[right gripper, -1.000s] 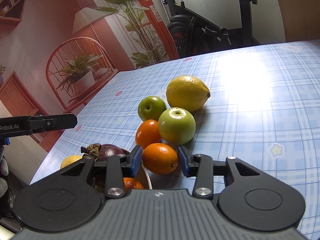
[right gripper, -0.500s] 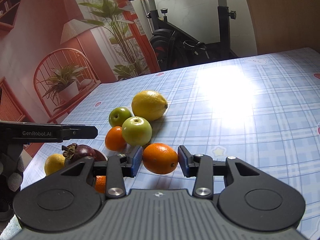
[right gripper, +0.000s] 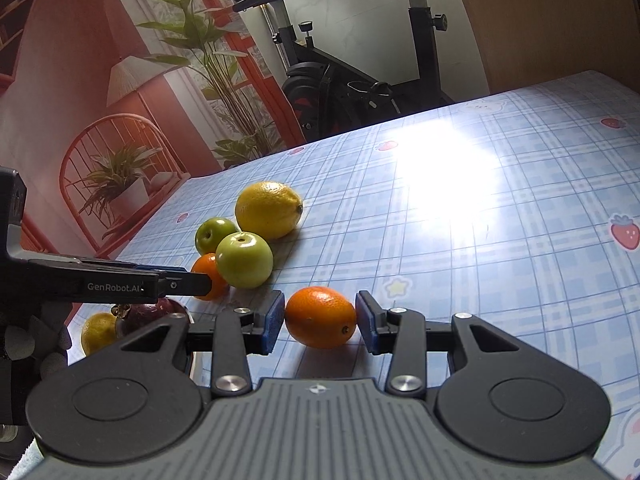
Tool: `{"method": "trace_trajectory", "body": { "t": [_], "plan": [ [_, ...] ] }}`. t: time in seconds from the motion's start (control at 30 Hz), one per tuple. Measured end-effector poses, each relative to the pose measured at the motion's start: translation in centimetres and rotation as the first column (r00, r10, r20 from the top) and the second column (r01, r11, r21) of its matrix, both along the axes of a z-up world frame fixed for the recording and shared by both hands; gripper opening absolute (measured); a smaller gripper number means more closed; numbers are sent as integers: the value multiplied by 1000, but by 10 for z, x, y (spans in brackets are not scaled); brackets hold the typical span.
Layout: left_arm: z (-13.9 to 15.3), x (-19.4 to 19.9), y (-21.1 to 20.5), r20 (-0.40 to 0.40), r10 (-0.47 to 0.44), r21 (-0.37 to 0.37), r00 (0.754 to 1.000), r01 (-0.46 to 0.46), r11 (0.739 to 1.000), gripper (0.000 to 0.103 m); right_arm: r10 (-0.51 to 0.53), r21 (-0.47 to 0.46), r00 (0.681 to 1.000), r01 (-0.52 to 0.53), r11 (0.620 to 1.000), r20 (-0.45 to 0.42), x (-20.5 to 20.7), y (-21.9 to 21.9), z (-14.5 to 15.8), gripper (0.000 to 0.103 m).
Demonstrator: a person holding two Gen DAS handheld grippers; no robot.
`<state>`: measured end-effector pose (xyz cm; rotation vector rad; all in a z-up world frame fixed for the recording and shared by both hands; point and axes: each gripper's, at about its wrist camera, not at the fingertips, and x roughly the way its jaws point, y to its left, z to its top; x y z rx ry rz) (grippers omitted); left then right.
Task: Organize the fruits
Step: 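Grasp a tangerine with the right gripper while the left gripper grasps another tangerine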
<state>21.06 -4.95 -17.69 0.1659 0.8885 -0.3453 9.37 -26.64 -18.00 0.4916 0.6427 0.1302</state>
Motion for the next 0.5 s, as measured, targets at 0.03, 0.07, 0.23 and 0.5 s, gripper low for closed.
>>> {"method": "trace_trajectory", "body": {
  "t": [0.03, 0.07, 0.23, 0.5],
  "plan": [
    [0, 1, -1, -5, 2, 5, 1000, -2, 1000, 37, 0, 3, 1000, 0, 1000, 0, 0, -1, 0, 42],
    [-1, 3, -2, -12, 2, 6, 1000, -2, 1000, 37, -1, 6, 1000, 1, 1000, 0, 0, -2, -1, 42],
    [-3, 10, -7, -37, 4, 18, 999, -4, 1000, 37, -3, 18, 1000, 3, 1000, 3, -1, -3, -1, 42],
    [-6, 12, -11, -46, 6, 24, 999, -5, 1000, 37, -3, 32, 1000, 2, 999, 9, -3, -6, -3, 42]
  ]
}}
